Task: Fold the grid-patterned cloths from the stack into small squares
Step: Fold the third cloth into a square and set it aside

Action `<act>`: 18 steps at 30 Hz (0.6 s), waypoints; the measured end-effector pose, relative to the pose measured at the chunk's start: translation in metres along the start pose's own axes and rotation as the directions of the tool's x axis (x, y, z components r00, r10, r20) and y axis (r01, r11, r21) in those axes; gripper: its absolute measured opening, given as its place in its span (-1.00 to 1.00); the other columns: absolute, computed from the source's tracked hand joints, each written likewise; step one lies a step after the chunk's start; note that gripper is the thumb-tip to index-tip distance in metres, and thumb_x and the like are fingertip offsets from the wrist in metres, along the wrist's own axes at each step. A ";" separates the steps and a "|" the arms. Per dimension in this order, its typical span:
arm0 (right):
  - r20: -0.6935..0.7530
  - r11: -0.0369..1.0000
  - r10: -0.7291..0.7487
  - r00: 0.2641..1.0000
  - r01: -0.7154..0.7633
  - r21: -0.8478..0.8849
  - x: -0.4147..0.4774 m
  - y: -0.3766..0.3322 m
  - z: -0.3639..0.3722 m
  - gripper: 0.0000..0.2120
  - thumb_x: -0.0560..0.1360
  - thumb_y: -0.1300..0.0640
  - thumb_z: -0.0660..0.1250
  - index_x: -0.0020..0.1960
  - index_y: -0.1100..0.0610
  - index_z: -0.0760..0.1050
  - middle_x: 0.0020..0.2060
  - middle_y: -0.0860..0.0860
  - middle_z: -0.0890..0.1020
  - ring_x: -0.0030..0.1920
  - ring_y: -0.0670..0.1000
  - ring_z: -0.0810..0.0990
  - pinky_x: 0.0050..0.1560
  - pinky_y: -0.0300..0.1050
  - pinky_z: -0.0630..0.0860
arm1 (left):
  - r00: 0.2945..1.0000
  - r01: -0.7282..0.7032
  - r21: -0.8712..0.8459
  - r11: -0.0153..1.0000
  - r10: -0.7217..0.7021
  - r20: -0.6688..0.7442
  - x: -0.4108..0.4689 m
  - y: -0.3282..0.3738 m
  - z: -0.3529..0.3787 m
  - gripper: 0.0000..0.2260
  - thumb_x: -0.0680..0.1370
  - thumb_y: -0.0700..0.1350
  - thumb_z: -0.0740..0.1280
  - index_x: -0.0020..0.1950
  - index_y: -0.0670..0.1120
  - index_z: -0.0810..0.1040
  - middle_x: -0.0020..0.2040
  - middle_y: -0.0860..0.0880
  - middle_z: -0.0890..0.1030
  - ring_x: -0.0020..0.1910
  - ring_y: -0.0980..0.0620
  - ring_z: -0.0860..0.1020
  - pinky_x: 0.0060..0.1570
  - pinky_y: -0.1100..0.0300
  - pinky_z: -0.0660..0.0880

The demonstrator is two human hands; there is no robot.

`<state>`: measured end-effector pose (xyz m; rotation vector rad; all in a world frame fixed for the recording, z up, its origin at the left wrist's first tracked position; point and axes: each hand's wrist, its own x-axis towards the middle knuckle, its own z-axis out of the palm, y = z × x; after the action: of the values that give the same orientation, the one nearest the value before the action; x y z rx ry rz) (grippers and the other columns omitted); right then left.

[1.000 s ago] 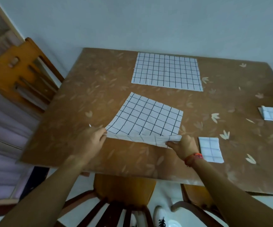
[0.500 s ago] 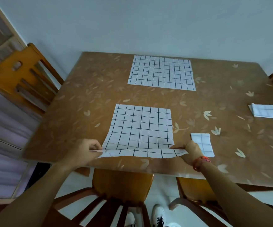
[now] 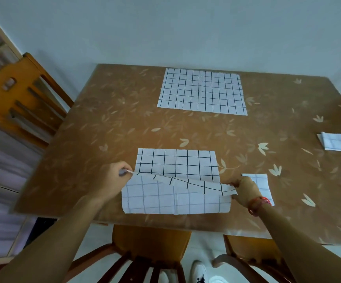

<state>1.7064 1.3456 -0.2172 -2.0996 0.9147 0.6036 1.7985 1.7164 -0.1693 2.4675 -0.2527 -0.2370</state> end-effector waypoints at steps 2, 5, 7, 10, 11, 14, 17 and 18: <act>0.014 0.997 0.027 1.000 -0.028 0.075 0.012 -0.003 0.000 -0.73 0.38 0.33 0.40 0.02 0.09 0.67 0.02 0.12 0.65 0.09 0.17 0.58 0.08 -0.08 0.50 | 0.999 -0.016 0.027 1.000 0.017 -0.028 0.021 -0.002 0.007 -0.87 0.52 -0.18 0.37 -0.20 0.01 0.60 -0.29 0.05 0.62 -0.28 0.07 0.56 -0.37 0.24 0.38; -0.006 0.999 0.031 1.000 -0.031 -0.022 0.062 0.017 0.010 -0.88 0.43 0.22 0.35 -0.26 0.10 0.62 -0.13 0.14 0.66 -0.03 0.20 0.64 -0.09 0.01 0.58 | 0.998 -0.004 0.038 0.999 0.007 -0.055 0.055 -0.008 0.021 -0.88 0.53 -0.18 0.34 -0.19 -0.07 0.61 -0.31 -0.01 0.60 -0.34 0.02 0.52 -0.37 0.22 0.34; -0.064 0.998 -0.056 0.996 0.055 -0.015 0.058 -0.006 0.012 -0.83 0.46 0.09 0.36 -0.24 0.16 0.59 -0.38 0.06 0.61 -0.31 0.05 0.58 -0.33 -0.19 0.46 | 0.999 0.001 0.068 0.998 0.002 -0.051 0.076 -0.013 0.032 -0.83 0.54 -0.20 0.28 -0.23 -0.20 0.55 -0.37 -0.10 0.54 -0.41 -0.01 0.37 -0.38 0.16 0.27; -0.154 0.994 -0.093 0.984 0.101 0.044 0.062 -0.028 0.016 -0.66 0.42 -0.04 0.40 -0.31 0.24 0.58 -0.38 0.16 0.63 -0.30 0.14 0.61 -0.26 -0.11 0.52 | 0.997 -0.004 0.118 0.993 0.013 -0.077 0.101 -0.015 0.046 -0.80 0.50 -0.24 0.26 -0.31 -0.26 0.40 -0.41 -0.13 0.33 -0.41 0.00 0.21 -0.40 0.12 0.12; -0.153 0.994 -0.074 0.986 0.085 0.071 0.071 -0.025 0.018 -0.67 0.40 -0.06 0.41 -0.30 0.22 0.60 -0.35 0.15 0.65 -0.26 0.15 0.64 -0.20 -0.04 0.57 | 0.997 -0.009 0.124 0.992 0.019 -0.078 0.107 -0.015 0.050 -0.79 0.49 -0.24 0.26 -0.33 -0.24 0.37 -0.41 -0.12 0.31 -0.42 -0.02 0.21 -0.41 0.10 0.10; -0.135 0.994 -0.006 0.991 0.020 0.106 0.088 -0.024 0.021 -0.66 0.38 -0.03 0.44 -0.27 0.28 0.58 -0.33 0.15 0.65 -0.27 0.14 0.64 -0.17 0.03 0.60 | 0.997 -0.013 0.128 0.992 0.022 -0.073 0.125 -0.014 0.062 -0.86 0.50 -0.26 0.30 -0.26 -0.24 0.50 -0.31 -0.16 0.48 -0.32 -0.12 0.41 -0.35 0.07 0.22; -0.133 0.994 0.005 0.991 0.010 0.113 0.099 -0.026 0.021 -0.67 0.36 -0.05 0.43 -0.24 0.26 0.61 -0.31 0.13 0.68 -0.25 0.12 0.66 -0.18 0.05 0.65 | 0.995 0.003 0.141 0.990 0.012 -0.100 0.135 -0.016 0.070 -0.90 0.52 -0.23 0.35 0.00 -0.21 0.60 -0.04 -0.13 0.57 -0.08 -0.07 0.49 -0.12 0.16 0.36; -0.134 0.994 0.010 0.991 0.004 0.106 0.104 -0.024 0.021 -0.68 0.34 -0.06 0.44 -0.23 0.23 0.62 -0.31 0.11 0.68 -0.24 0.12 0.66 -0.18 0.06 0.65 | 0.994 0.006 0.158 0.987 0.011 -0.104 0.135 -0.016 0.072 -0.82 0.52 -0.20 0.37 0.10 -0.20 0.58 0.05 -0.14 0.56 0.02 -0.08 0.49 -0.03 0.16 0.37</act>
<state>1.7878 1.3311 -0.2873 -2.0626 1.0034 0.4089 1.9147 1.6547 -0.2496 2.6270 -0.2380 -0.0882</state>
